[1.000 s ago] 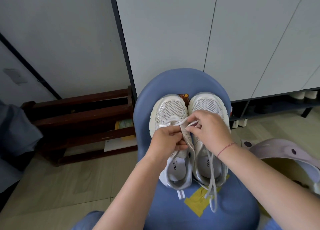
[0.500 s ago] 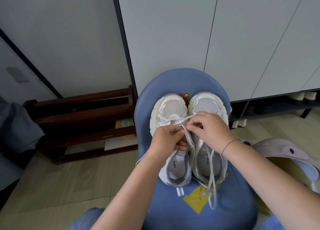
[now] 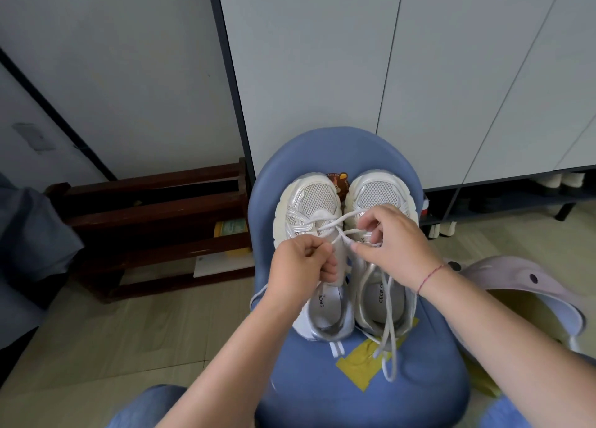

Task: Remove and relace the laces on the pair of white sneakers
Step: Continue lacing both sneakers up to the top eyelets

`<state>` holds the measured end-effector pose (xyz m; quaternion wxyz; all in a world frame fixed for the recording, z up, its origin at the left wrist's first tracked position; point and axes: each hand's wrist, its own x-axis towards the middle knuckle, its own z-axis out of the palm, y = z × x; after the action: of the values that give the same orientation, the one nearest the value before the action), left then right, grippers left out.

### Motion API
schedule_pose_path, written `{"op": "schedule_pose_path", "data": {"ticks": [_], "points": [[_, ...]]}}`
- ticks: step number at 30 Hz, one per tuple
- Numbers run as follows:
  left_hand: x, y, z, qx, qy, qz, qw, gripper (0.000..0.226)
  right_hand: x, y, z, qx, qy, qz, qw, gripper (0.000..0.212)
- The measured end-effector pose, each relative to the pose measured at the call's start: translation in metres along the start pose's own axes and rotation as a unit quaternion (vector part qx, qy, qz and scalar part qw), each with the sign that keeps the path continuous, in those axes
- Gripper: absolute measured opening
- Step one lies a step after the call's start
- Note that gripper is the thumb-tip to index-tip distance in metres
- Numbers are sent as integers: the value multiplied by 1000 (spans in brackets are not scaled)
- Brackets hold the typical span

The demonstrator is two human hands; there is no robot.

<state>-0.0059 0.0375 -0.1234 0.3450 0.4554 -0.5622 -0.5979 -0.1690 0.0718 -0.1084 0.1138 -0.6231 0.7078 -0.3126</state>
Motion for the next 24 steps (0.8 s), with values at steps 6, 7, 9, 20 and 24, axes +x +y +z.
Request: {"op": "schedule_pose_path", "data": {"ticks": [6, 7, 9, 20, 24], "points": [[-35, -4, -36, 125, -188, -89, 970, 13, 3, 2, 4, -19, -13, -26, 999, 6], [-39, -7, -38, 155, -221, -105, 957, 11, 3, 1, 5, -17, -9, -26, 999, 7], [-44, -12, -40, 214, -292, -134, 923, 10, 2, 0, 5, -16, -4, -24, 1000, 7], [-45, -7, -20, 184, -129, -73, 972, 19, -1, -4, 8, -3, 3, -11, 1000, 6], [-45, -13, 5, 138, -148, -110, 973, 32, -2, -4, 8, -6, -2, -10, 1000, 5]]}}
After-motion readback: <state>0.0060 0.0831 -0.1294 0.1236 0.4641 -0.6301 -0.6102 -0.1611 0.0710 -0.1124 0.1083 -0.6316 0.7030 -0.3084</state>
